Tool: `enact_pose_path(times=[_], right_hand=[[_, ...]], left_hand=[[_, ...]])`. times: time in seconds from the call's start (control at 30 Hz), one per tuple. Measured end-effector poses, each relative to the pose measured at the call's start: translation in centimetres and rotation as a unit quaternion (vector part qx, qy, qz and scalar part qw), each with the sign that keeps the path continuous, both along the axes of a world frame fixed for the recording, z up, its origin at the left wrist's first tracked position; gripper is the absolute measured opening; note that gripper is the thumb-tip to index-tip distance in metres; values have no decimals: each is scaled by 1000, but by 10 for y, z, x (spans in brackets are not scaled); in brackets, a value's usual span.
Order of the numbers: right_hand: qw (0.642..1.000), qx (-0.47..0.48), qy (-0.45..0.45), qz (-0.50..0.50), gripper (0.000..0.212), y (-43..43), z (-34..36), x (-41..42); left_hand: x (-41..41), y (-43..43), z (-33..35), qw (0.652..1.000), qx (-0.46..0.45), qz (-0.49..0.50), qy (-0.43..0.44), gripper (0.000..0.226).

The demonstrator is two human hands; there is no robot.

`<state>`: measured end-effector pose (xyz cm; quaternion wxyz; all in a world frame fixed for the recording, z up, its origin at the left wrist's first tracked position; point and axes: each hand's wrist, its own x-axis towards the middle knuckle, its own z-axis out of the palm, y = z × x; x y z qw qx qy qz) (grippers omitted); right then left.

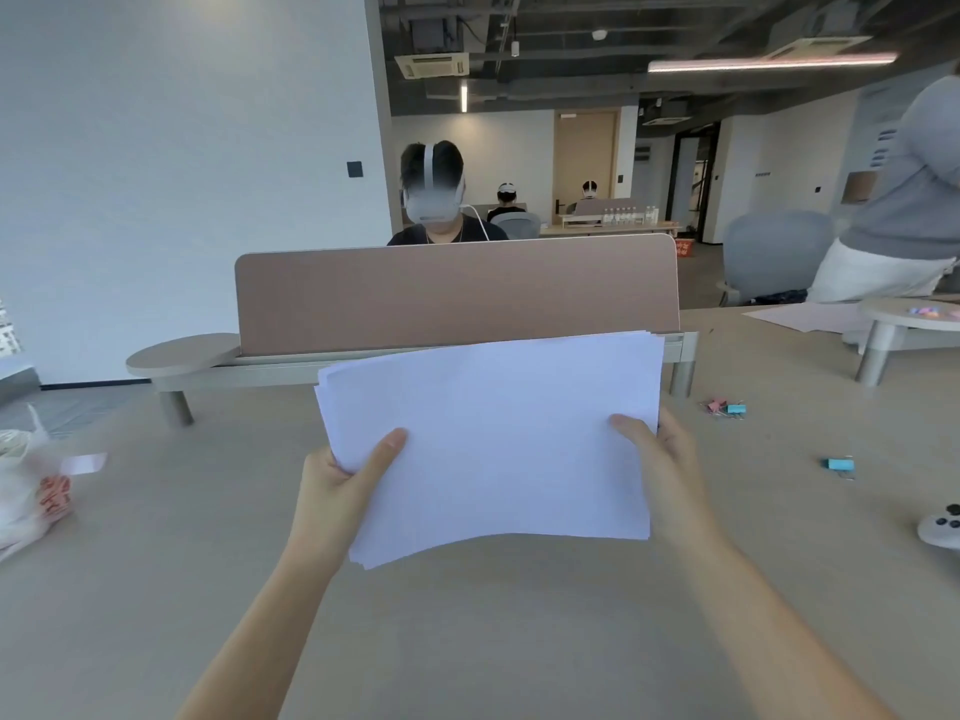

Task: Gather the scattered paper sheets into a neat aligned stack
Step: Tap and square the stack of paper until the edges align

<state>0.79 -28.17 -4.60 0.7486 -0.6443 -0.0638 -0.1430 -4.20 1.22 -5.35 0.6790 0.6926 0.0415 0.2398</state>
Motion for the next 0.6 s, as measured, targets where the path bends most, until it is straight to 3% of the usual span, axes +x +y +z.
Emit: enact_pose_path(times=[0.07,0.23,0.4,0.6], right_hand=[[1000,8,2,-12,12,10,-15,-2],[998,-53,11,-24,23,17,-49,-8],[998,-22,7,-54,26,16,-32,-1],[997,-30,27,-58,29,21,-51,-8]], left_hand=[[0,-2,-14,1000,-19,20,6,49],[-3,-10,-47,998,-35,28,35,63],[3,-8,-36,998,-35,44,34,29],[1,-14,-52,996,-50,20,74,28]])
